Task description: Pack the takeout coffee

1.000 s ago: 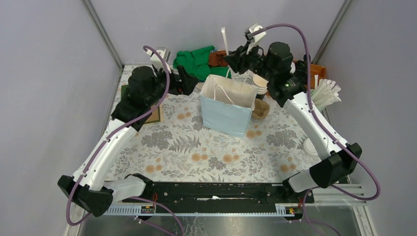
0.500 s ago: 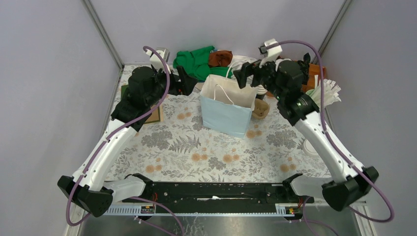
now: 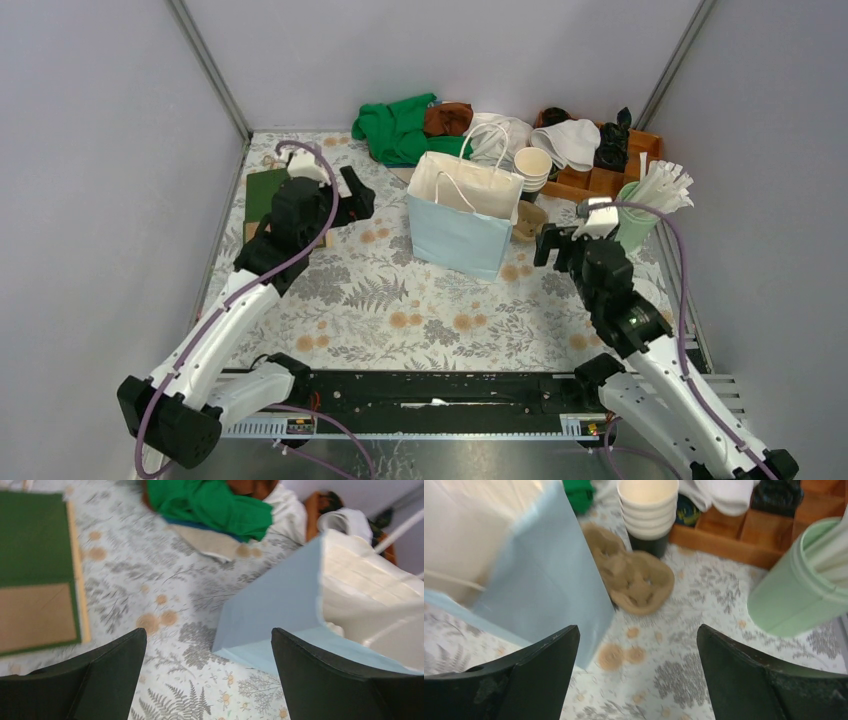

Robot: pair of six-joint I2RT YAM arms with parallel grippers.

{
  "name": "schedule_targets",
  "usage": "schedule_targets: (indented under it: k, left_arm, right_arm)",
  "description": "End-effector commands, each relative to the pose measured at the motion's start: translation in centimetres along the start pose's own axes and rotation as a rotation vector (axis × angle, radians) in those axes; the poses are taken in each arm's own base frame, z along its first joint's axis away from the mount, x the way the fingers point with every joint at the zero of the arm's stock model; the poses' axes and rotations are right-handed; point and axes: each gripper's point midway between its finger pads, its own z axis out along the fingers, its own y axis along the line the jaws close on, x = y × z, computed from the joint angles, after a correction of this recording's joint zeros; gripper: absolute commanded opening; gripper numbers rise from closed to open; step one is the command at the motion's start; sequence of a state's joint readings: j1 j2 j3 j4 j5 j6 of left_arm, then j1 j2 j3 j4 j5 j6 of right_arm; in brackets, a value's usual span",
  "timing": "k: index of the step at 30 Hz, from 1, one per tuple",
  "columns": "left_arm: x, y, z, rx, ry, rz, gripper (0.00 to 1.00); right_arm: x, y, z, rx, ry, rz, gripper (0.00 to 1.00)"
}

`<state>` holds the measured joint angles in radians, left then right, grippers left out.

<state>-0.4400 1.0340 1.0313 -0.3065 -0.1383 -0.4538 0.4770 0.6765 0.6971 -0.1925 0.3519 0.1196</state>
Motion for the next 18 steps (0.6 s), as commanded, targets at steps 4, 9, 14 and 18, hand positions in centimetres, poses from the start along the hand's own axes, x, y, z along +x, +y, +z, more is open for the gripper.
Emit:
schedule_targets:
  k: [4, 9, 14, 18]
  left_arm:
    - [3.7, 7.8, -0.7, -0.316, -0.092, -0.239, 0.97]
    - [6.1, 11.5, -0.7, -0.427, -0.142, -0.158, 0.93]
    - [6.6, 14.5, 0.3, -0.548, -0.179, -0.007, 0.94]
    - [6.8, 16.3, 1.5, -0.625, -0.175, 0.128, 0.98]
  right_arm:
    - [5.4, -1.6, 2.4, 0.075, -0.026, -0.021, 0.89]
    - [9.5, -2.0, 6.2, 0.046, 0.062, 0.224, 0.85]
    - [10.3, -5.7, 9.4, 0.131, 0.075, 0.156, 0.88]
    - [10.3, -7.8, 10.9, 0.203, 0.082, 0.046, 0.88]
